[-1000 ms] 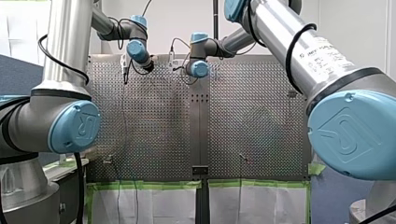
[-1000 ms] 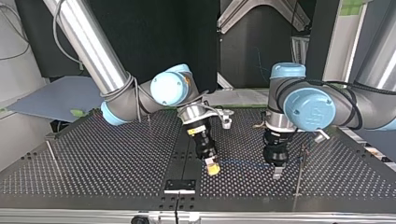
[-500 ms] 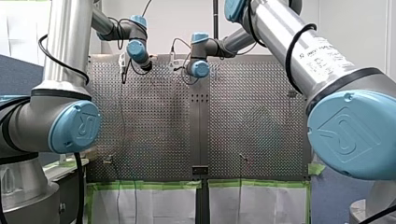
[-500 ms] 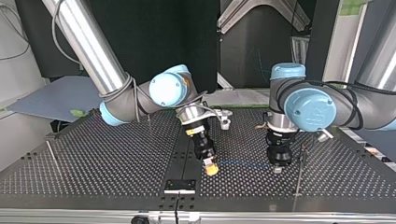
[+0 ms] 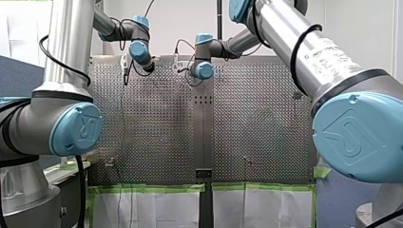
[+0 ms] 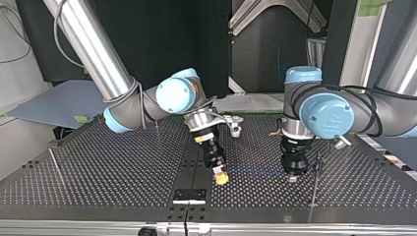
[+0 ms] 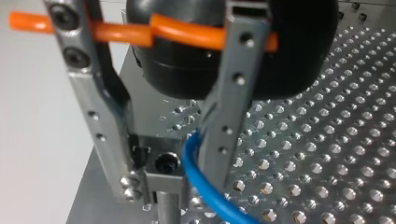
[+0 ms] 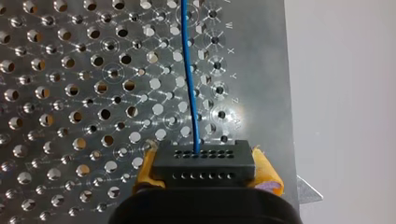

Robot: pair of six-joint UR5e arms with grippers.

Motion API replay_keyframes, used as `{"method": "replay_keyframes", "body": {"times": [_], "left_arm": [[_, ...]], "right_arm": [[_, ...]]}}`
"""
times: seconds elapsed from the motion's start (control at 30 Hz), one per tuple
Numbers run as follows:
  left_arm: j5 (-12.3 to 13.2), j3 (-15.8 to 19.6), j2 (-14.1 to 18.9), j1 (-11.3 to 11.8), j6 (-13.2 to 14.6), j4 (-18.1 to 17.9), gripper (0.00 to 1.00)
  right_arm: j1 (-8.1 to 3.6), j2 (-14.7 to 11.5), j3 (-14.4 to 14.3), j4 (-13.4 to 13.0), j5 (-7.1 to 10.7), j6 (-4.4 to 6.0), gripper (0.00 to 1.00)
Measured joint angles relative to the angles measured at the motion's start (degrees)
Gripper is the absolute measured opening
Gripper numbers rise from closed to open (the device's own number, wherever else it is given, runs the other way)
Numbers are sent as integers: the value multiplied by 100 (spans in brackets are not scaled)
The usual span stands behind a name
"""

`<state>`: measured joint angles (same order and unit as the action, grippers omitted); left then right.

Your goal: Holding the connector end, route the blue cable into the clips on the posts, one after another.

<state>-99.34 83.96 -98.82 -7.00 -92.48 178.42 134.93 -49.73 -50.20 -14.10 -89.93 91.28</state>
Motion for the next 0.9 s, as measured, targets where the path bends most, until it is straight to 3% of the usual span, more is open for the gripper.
{"method": "replay_keyframes", "body": {"times": [0.9], "left_arm": [[-289,3,-5,-235,-90,9,0]], "right_arm": [[-74,1,-195,118,-10,-37,0]]}}
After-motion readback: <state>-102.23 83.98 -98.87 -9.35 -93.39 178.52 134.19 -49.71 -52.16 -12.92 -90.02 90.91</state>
